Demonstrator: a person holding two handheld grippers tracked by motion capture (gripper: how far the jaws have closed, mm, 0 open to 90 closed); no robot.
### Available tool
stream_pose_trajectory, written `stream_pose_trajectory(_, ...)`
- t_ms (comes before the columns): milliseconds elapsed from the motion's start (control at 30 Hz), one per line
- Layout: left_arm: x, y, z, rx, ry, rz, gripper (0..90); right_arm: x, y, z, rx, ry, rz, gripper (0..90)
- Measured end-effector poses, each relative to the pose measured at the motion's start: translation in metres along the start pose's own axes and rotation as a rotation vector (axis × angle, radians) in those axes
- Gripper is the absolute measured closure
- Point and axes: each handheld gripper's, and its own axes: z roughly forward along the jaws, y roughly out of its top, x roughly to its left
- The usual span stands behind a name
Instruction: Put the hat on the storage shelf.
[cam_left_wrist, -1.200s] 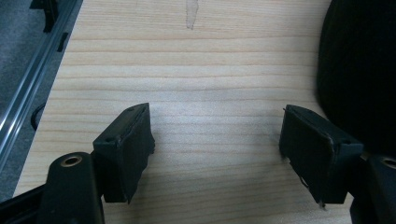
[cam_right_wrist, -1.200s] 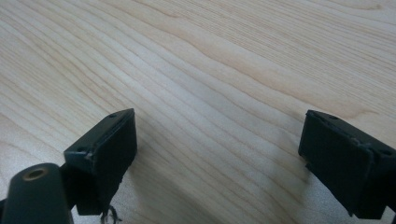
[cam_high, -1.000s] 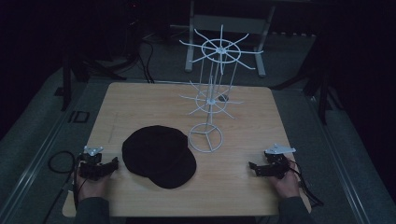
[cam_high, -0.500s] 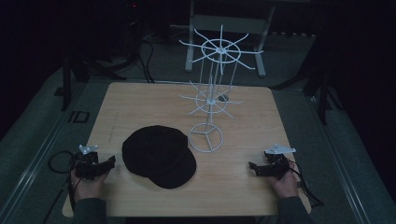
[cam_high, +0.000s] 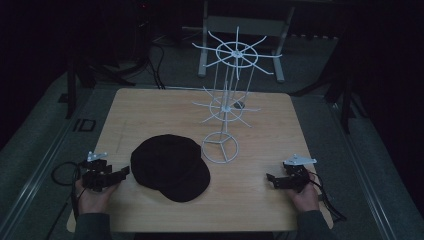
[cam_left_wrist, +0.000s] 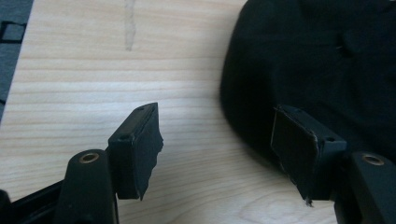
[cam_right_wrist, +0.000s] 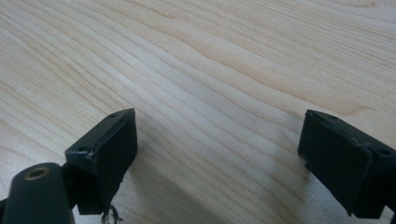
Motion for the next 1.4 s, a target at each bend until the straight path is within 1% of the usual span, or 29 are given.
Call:
stream_pose_trajectory(133,-0.006,0.001,0.0,0.013,-0.022,0.01,32.5,0.0,0.0,0.0,0.0,0.0,0.0,11.7)
stream_pose_trajectory(267,-0.01,0.001,0.0,0.015,-0.036,0.017,31.7,0.0,0.0,0.0,0.0,0.0,-0.001,11.7)
stream_pose_trajectory(333,-0.014,0.001,0.0,0.01,-0.055,0.017,31.5,0.0,0.0,0.0,0.0,0.0,0.0,11.7)
stream_pose_trajectory(500,-0.018,0.002,-0.001,0.002,-0.062,0.022,30.6,0.0,0.0,0.0,0.0,0.0,0.0,11.7)
stream_pose_trajectory(567,-0.02,0.002,-0.001,0.006,-0.07,0.017,29.9,0.0,0.0,0.0,0.0,0.0,-0.001,11.7)
stream_pose_trajectory(633,-0.023,0.001,0.001,0.015,-0.08,0.028,29.7,0.0,0.0,0.0,0.0,0.0,-0.001,11.7)
stream_pose_trajectory(733,-0.026,0.001,0.003,0.019,-0.083,0.029,29.7,0.0,0.0,0.0,0.0,0.0,-0.001,11.7)
stream_pose_trajectory(1067,-0.033,0.0,0.009,0.029,-0.09,0.063,29.6,0.0,0.0,0.0,0.0,0.0,-0.001,11.7)
stream_pose_trajectory(1233,-0.039,0.001,0.014,0.044,-0.099,0.089,29.5,0.0,0.0,0.0,0.0,0.0,-0.001,11.7)
stream_pose_trajectory(1300,-0.041,0.001,0.015,0.049,-0.104,0.09,27.9,0.0,0.0,0.0,0.0,0.0,-0.001,11.7)
stream_pose_trajectory(1400,-0.046,0.0,0.019,0.067,-0.097,0.094,25.9,0.0,0.0,0.0,0.0,0.0,-0.001,11.7)
